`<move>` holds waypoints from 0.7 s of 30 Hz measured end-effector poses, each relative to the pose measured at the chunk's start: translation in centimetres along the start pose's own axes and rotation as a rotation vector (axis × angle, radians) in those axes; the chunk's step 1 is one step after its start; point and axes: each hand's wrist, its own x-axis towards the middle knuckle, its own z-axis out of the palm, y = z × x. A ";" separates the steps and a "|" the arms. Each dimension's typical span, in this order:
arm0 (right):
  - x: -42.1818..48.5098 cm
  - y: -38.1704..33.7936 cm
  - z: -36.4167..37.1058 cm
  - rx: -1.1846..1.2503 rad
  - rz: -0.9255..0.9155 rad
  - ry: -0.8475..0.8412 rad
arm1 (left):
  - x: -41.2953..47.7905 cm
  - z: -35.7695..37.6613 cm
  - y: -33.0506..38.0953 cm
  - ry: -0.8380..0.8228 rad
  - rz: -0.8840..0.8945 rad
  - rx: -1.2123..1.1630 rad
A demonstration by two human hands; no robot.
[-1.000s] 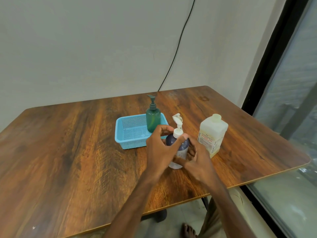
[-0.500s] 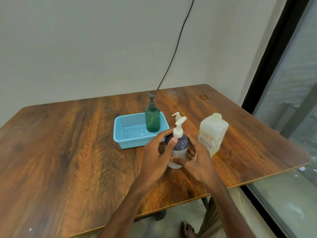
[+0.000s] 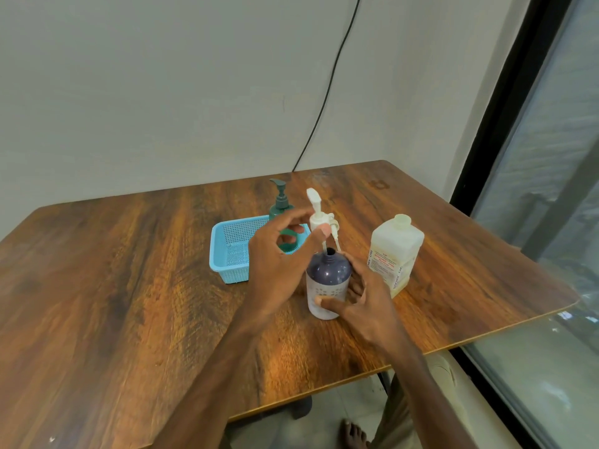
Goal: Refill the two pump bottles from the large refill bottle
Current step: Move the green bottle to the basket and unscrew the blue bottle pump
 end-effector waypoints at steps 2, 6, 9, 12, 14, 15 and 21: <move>0.0 -0.1 0.0 -0.006 -0.002 0.007 | 0.1 -0.2 -0.3 -0.028 -0.016 0.057; 0.0 -0.4 0.0 -0.002 0.004 0.009 | -0.2 -0.4 -1.3 -0.256 -0.006 0.223; 0.0 -0.4 0.0 -0.001 0.002 0.011 | -0.1 -0.3 -1.0 -0.220 0.011 0.224; 0.0 -0.1 0.0 0.010 0.006 0.005 | 0.8 -0.8 -0.1 -0.077 0.008 0.121; 0.1 0.0 0.0 0.001 0.013 0.001 | 1.7 -1.6 1.0 -0.014 -0.001 0.066; 0.1 0.0 0.0 -0.004 0.018 0.000 | 2.0 -2.0 1.7 0.014 -0.009 0.035; -0.1 -0.5 0.0 -0.006 0.041 -0.003 | 4.5 -4.7 5.1 0.165 -0.020 -0.122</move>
